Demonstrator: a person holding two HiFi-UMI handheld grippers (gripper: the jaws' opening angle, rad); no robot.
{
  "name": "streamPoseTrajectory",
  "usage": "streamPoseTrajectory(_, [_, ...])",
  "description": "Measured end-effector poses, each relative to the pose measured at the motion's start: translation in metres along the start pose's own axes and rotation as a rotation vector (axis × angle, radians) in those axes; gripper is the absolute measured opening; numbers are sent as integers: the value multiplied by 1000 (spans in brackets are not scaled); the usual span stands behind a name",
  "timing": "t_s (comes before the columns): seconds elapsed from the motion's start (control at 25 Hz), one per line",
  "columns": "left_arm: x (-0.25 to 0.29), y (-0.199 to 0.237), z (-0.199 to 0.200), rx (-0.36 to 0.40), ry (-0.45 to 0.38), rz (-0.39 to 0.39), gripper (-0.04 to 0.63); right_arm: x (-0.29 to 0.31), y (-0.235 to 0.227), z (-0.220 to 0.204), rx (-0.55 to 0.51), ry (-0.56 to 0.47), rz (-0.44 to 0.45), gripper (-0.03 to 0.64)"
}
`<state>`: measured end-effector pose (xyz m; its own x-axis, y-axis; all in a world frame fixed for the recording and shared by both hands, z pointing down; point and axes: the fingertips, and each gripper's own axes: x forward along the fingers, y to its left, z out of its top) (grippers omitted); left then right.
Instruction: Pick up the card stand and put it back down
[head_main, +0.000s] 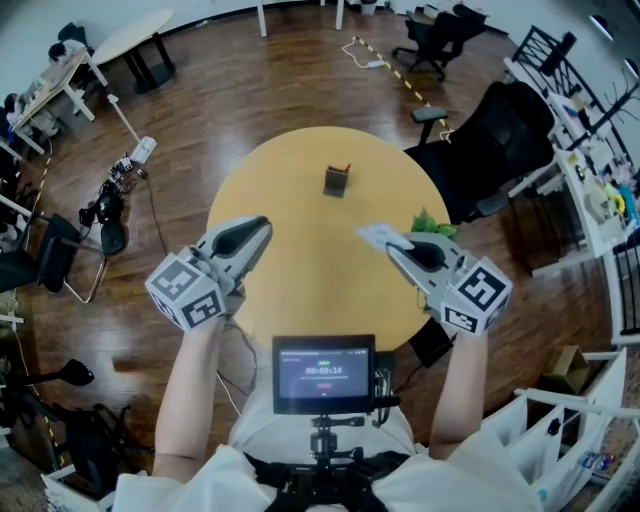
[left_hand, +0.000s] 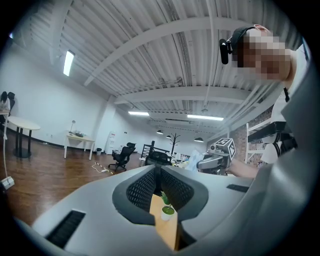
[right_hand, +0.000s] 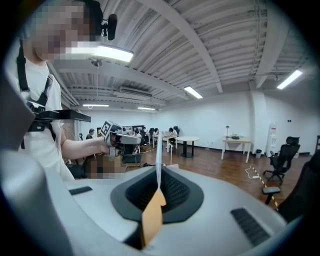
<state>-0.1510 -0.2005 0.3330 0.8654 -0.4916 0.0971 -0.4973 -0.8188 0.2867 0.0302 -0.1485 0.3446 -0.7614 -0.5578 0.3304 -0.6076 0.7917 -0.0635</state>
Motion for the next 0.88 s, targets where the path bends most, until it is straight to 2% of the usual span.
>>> streamPoseTrajectory(0.44, [-3, -9, -9, -17, 15, -12, 29, -4, 2, -7, 15, -5, -6, 29])
streamPoseTrajectory(0.68, [-8, -6, -21, -66, 2, -7, 28, -3, 3, -13, 19, 6, -2, 29])
streamPoseTrajectory(0.88, [-13, -3, -36, -51, 27, 16, 28, 2, 2, -20, 1, 26, -8, 29])
